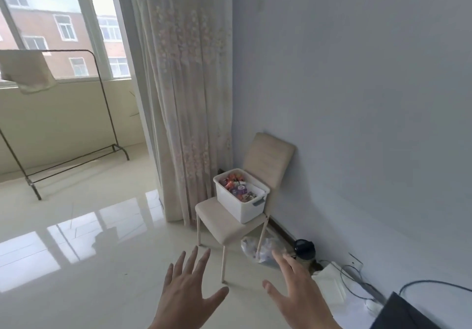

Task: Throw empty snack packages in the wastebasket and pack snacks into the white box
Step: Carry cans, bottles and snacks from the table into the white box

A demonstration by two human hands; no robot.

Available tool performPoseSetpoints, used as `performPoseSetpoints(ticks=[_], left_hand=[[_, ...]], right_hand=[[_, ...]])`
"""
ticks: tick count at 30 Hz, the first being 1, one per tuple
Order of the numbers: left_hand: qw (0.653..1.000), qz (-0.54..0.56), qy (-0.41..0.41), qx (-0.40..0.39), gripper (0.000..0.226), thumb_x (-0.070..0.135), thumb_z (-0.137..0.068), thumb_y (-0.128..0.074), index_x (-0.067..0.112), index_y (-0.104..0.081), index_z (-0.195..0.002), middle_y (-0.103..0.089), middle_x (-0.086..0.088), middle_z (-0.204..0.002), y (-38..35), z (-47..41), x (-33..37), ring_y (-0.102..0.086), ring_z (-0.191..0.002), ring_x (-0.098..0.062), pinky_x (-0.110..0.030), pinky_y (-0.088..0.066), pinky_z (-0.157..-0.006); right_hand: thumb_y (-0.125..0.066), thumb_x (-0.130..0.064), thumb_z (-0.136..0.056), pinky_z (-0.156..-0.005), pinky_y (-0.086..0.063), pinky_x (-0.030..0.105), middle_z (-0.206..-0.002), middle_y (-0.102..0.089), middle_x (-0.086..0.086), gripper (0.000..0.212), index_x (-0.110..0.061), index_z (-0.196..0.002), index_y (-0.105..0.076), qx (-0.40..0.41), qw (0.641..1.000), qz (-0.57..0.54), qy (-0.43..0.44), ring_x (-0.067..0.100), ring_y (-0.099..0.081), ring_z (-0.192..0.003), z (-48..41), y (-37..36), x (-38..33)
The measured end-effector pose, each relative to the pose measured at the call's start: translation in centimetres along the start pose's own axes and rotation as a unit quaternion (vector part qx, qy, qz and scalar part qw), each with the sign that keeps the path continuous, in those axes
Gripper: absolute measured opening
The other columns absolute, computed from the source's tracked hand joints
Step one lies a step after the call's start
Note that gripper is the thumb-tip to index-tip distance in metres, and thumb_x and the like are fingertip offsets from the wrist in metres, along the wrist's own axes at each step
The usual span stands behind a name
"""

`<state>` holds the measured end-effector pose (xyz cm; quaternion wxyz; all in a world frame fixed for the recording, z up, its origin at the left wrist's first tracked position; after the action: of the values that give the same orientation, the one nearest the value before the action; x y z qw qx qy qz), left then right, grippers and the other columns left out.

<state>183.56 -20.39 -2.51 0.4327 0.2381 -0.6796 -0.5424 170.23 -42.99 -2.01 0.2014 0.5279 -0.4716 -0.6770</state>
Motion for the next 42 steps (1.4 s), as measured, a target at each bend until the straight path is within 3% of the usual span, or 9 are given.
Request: performPoseSetpoints(ticks=[3,6,11,16,19,25,33,42], left_hand=[[0.999,0.014,-0.028,-0.014,0.101,0.089,-0.077,-0.032,0.045,0.005,-0.159,0.009,0.011,-0.17,-0.5,-5.4,-0.6,0.012,-0.157,-0.017,-0.04,0.004,-0.127],[0.998,0.024,-0.053,-0.029,0.1,0.087,-0.082,-0.036,0.042,0.007,-0.16,0.009,0.01,-0.17,-0.6,-11.1,-1.1,0.011,-0.157,-0.019,-0.042,0.002,-0.127],[0.993,0.034,-0.108,-0.045,0.098,0.086,-0.084,-0.037,0.04,0.004,-0.161,0.006,0.009,-0.171,-0.9,-19.7,-1.6,0.01,-0.157,-0.019,-0.04,0.002,-0.127],[0.984,0.105,-0.14,-0.041,0.094,0.08,-0.086,-0.044,0.039,-0.007,-0.162,-0.009,0.012,-0.17,-1.2,-24.4,-2.6,-0.002,-0.157,-0.015,-0.038,-0.008,-0.128],[0.979,0.131,-0.148,-0.043,0.094,0.083,-0.081,-0.038,0.039,-0.013,-0.161,-0.019,0.015,-0.167,-1.8,-26.1,-3.4,-0.011,-0.156,-0.013,-0.036,-0.014,-0.127],[0.98,0.154,-0.119,-0.046,0.093,0.08,-0.081,-0.038,0.04,-0.015,-0.161,-0.024,0.013,-0.166,-3.4,-30.1,-5.0,-0.018,-0.154,-0.011,-0.034,-0.02,-0.125],[0.989,0.121,-0.08,-0.033,0.09,0.073,-0.088,-0.05,0.037,-0.013,-0.162,-0.021,0.014,-0.167,-5.1,-38.2,-6.5,-0.015,-0.155,-0.009,-0.033,-0.019,-0.125],[0.993,0.1,-0.043,-0.052,0.09,0.068,-0.09,-0.055,0.034,-0.014,-0.162,-0.022,0.015,-0.167,-8.6,-51.0,-0.5,-0.018,-0.154,-0.01,-0.035,-0.023,-0.124]], right_hand=[[-0.03,-0.08,-0.078,-0.118,-0.022,0.029,-0.163,-0.023,-0.008,0.086,-0.046,-0.156,-0.016,0.007,0.999,-0.02,-0.036,0.01,-0.019,-0.15,-3.8,-0.4,0.8],[-0.041,-0.074,-0.089,-0.121,-0.02,0.03,-0.164,-0.02,-0.007,0.078,-0.044,-0.157,-0.017,0.027,0.997,-0.03,-0.062,0.009,-0.015,-0.151,-7.7,-0.2,1.0],[-0.035,-0.079,-0.085,-0.12,-0.026,0.034,-0.162,-0.027,-0.012,0.08,-0.043,-0.155,-0.021,0.072,0.991,-0.041,-0.106,0.007,-0.022,-0.148,-13.6,-0.5,1.0],[-0.041,-0.074,-0.088,-0.122,-0.025,0.034,-0.16,-0.027,-0.018,0.077,-0.044,-0.156,-0.021,0.068,0.988,-0.078,-0.112,0.0,-0.02,-0.148,-16.9,-2.4,0.4],[-0.042,-0.074,-0.088,-0.122,-0.025,0.034,-0.16,-0.026,-0.02,0.075,-0.047,-0.155,-0.021,0.06,0.987,-0.1,-0.115,-0.002,-0.019,-0.148,-19.1,-3.5,0.5],[-0.048,-0.071,-0.089,-0.119,-0.029,0.031,-0.156,-0.032,-0.022,0.071,-0.048,-0.153,-0.026,0.071,0.981,-0.13,-0.124,-0.004,-0.025,-0.145,-24.5,-4.6,1.6],[-0.045,-0.073,-0.087,-0.119,-0.033,0.037,-0.157,-0.033,-0.02,0.074,-0.046,-0.154,-0.026,0.065,0.984,-0.133,-0.098,0.0,-0.026,-0.146,-34.9,-5.4,5.2],[-0.04,-0.078,-0.088,-0.119,-0.032,0.035,-0.159,-0.03,-0.019,0.076,-0.047,-0.154,-0.022,0.029,0.984,-0.16,-0.074,0.001,-0.025,-0.147,-47.1,-3.5,12.3]])
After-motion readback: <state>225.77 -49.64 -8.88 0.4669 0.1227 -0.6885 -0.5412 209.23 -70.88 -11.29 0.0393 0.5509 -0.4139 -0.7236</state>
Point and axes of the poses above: each hand's wrist, its own z-axis away from the middle knuckle, its own y-axis out of the back of the hand, x = y × z, the point moved 1 cm from there along -z, towards the middle knuckle
